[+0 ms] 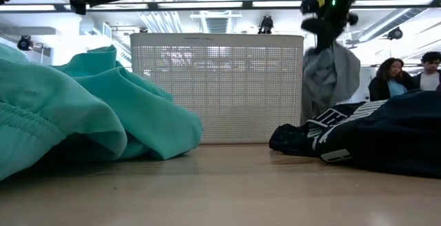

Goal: Sort clothes
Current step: Move the gray shirt to the upper right of the table, then adjust the clothes

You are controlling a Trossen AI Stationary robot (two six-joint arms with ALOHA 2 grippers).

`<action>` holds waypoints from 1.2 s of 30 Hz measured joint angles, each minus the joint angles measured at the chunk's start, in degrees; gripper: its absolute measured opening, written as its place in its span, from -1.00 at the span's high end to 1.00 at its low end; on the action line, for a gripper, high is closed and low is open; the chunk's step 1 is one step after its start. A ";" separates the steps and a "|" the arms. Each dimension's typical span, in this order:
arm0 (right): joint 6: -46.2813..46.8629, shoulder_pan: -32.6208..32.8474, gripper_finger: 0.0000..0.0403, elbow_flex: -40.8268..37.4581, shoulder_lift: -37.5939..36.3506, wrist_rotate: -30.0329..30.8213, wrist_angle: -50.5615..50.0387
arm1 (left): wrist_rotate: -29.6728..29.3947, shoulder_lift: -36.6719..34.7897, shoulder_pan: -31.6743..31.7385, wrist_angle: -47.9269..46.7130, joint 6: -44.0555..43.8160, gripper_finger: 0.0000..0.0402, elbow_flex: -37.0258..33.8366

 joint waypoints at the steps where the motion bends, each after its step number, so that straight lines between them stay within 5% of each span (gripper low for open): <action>1: -0.07 -1.06 0.99 -1.59 0.00 -1.55 2.12 | 0.00 -0.25 0.00 0.00 0.03 0.43 0.00; 5: -0.43 -5.39 0.99 -7.37 0.00 -9.49 9.39 | -0.01 -0.55 0.00 -0.21 0.07 0.43 0.00; 10: 1.79 -8.83 0.88 -11.00 0.00 -11.67 12.30 | 0.00 -0.65 0.00 -1.14 -0.06 0.43 0.00; 20: 4.70 -8.70 0.26 -7.15 -0.07 -14.53 11.13 | -0.02 -0.63 0.00 -5.02 -1.83 0.43 0.00; 25: 4.18 -7.37 0.03 -1.96 -0.24 -18.00 8.03 | -0.24 -1.12 0.06 -2.52 4.10 0.43 0.00; 36: 5.39 6.21 0.14 13.00 -4.08 -16.12 -5.43 | -0.51 -2.09 0.15 -0.22 10.74 0.43 0.02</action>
